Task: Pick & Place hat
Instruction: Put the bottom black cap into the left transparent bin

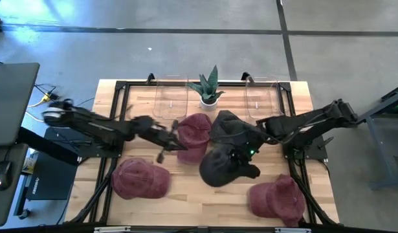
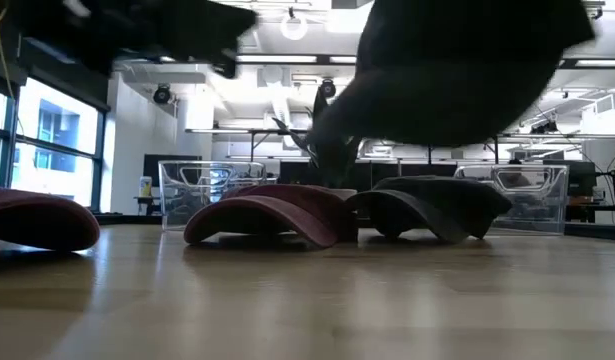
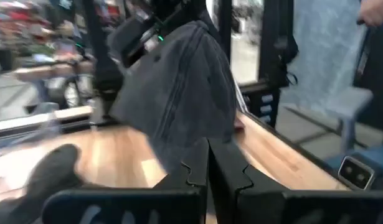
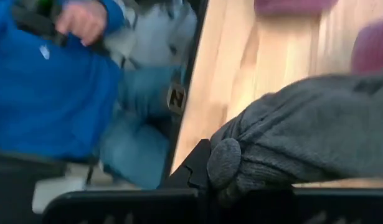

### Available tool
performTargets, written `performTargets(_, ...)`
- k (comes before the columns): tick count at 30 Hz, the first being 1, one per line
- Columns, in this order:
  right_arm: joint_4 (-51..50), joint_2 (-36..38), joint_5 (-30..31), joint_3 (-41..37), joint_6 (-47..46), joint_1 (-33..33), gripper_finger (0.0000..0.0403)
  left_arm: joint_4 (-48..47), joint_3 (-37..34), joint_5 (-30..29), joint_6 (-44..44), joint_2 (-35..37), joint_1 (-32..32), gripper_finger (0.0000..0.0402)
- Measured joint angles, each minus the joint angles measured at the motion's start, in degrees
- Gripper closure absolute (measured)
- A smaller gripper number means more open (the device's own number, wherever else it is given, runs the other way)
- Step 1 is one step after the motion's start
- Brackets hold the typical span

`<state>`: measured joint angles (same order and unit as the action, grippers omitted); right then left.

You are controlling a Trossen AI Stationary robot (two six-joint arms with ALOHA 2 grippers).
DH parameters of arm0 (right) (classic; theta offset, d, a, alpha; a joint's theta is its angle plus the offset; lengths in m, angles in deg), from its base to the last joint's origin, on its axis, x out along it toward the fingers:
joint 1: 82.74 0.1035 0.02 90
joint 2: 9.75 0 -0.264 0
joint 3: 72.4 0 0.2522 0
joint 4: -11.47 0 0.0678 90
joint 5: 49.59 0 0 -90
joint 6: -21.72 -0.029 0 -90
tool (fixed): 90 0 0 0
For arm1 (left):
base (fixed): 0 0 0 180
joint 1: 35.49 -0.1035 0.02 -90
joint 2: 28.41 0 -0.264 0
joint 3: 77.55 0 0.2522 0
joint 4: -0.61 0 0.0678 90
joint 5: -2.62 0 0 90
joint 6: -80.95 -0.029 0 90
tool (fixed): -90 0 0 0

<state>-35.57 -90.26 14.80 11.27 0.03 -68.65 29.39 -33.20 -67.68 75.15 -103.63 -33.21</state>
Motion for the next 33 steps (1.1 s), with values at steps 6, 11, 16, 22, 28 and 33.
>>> performTargets(6, -4.41, -2.97, 2.87, -0.81, 4.06, 3.84, 0.0398, -7.05, 14.6, 5.16, -2.97, -15.59, -0.02, 0.033)
performTargets(11, -4.92, -4.53, 5.65, -0.79, 5.09, 6.18, 0.0395, -14.29, 25.43, 8.67, -4.44, -23.26, -0.04, 0.0232)
performTargets(16, -4.69, -4.87, 6.71, -0.79, 7.19, 6.88, 0.0398, -19.89, 34.67, 12.0, -4.75, -28.82, -0.02, 0.015)
performTargets(22, -4.34, -4.87, 9.03, -0.79, 8.78, 6.97, 0.0396, -21.99, 39.06, 13.43, -7.5, -32.36, 0.42, 0.0123)
performTargets(28, -2.57, -4.87, 10.35, -0.79, 10.21, 6.97, 0.0395, -15.75, 39.21, 12.65, -7.5, -34.39, 3.09, 0.0122)
performTargets(33, -1.48, -4.87, 10.59, -0.77, 10.2, 6.97, 0.0395, -14.96, 39.04, 12.32, -7.94, -34.56, 4.82, 0.0122)
